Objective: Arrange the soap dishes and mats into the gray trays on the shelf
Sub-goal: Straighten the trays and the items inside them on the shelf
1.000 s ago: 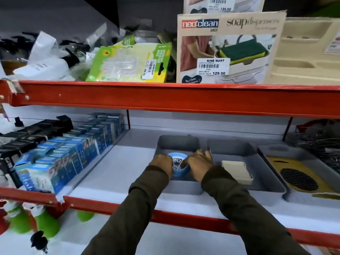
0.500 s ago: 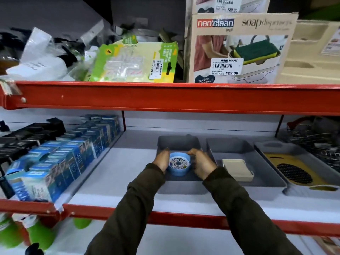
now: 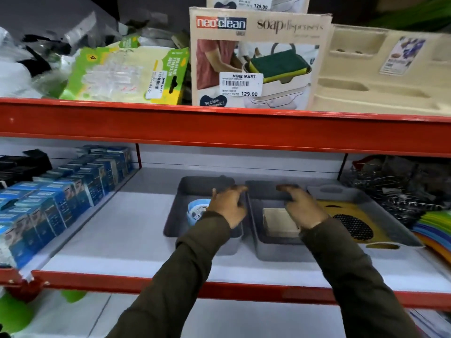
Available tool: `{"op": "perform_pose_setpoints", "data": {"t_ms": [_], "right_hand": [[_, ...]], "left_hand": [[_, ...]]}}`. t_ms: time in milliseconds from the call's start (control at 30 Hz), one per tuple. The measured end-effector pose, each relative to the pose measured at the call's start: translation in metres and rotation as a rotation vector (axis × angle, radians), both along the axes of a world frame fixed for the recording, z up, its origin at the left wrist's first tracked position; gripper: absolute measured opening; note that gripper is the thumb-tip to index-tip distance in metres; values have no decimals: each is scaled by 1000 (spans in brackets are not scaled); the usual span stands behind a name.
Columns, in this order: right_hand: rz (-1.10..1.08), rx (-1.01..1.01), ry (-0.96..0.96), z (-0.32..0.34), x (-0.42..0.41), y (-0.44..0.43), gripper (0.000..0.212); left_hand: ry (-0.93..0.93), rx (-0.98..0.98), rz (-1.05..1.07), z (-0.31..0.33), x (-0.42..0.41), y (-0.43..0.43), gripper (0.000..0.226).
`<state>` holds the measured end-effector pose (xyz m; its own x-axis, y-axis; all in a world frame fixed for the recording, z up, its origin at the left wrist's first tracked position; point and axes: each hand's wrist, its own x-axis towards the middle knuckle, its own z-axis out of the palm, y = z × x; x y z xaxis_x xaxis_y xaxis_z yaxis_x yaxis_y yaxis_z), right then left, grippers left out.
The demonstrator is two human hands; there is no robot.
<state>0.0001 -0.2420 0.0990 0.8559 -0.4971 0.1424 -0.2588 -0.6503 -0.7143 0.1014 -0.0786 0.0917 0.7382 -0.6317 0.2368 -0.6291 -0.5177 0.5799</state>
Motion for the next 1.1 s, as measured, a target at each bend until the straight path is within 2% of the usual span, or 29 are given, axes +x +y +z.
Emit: {"op": "perform_pose_setpoints", "data": {"t_ms": [67, 133, 200, 300, 400, 533, 667, 800, 867, 933, 967, 1033, 1100], "right_hand": [[-6, -43, 186, -8, -10, -16, 47], [19, -136, 298, -13, -16, -23, 42], [42, -218, 355, -17, -19, -23, 36], [75, -270, 407, -26, -21, -24, 31], [79, -144, 308, -32, -18, -30, 33], [36, 306, 132, -33, -13, -45, 43], [-15, 706, 77, -39, -8, -50, 22], [28, 714, 40, -38, -7, -50, 18], [80, 688, -10, -39, -11, -53, 25], [119, 571, -96, -35, -23, -61, 45], [141, 515, -147, -31, -32, -69, 49], [198, 436, -218, -23, -51, -94, 46], [220, 277, -132, -12, -73, -127, 45]], "left_hand": [[-98, 263, -53, 0, -19, -29, 56], [-166, 447, -76, -6, -35, -57, 52], [-201, 568, -62, -12, -46, -75, 45], [-138, 678, -16, -20, -57, -90, 47], [-34, 576, 27, -25, -61, -92, 49], [304, 191, 81, -24, -61, -92, 64], [569, 8, 198, -20, -54, -95, 47], [650, -28, 196, -17, -53, -95, 43], [636, -32, 180, -19, -55, -96, 48], [542, -50, 151, -22, -59, -99, 61], [457, -57, 132, -23, -62, -103, 66], [319, -75, 87, -21, -70, -114, 67], [222, -54, 6, -16, -77, -132, 68]]}}
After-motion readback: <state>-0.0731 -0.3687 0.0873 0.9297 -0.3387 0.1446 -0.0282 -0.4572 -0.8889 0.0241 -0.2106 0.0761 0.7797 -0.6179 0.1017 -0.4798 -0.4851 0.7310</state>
